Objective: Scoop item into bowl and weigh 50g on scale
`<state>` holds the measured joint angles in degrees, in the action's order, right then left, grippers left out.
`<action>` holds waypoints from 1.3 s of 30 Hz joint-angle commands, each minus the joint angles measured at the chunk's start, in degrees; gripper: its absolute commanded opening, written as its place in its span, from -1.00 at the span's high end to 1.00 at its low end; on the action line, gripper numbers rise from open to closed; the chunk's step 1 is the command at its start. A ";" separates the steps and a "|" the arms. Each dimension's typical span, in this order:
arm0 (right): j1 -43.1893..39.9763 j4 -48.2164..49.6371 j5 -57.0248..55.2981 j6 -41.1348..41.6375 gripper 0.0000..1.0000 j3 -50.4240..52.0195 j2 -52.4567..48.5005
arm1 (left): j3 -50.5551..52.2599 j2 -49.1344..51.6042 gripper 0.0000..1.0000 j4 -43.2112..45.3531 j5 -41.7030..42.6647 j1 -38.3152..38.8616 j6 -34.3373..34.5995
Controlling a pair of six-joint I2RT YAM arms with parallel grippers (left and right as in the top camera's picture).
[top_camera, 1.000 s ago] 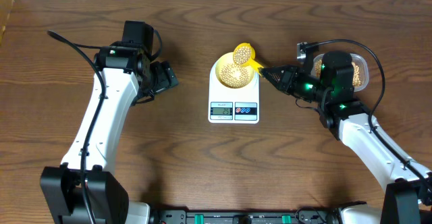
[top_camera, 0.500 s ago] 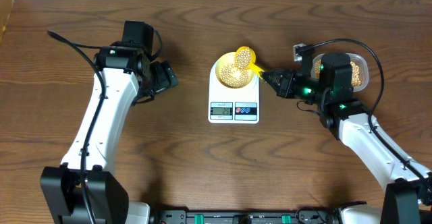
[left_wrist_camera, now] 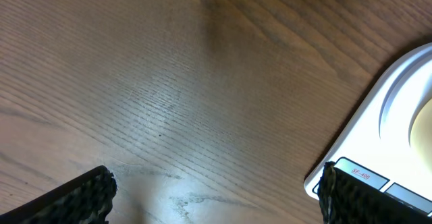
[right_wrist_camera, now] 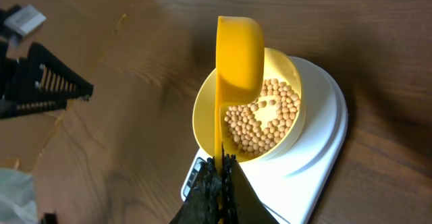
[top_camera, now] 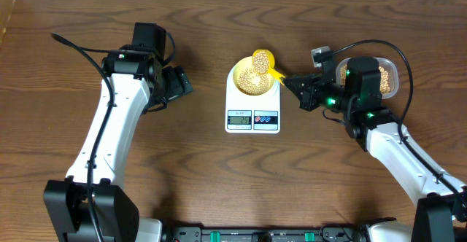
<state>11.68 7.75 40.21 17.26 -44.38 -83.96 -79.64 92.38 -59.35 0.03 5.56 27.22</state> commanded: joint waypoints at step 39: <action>3.76 -0.90 -9.25 -12.20 0.98 -0.28 0.04 | -0.42 0.11 -0.96 -0.13 -0.72 -0.20 0.52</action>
<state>15.09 6.66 31.20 6.22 -44.38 -83.96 -79.64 92.38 -59.35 0.01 5.56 27.22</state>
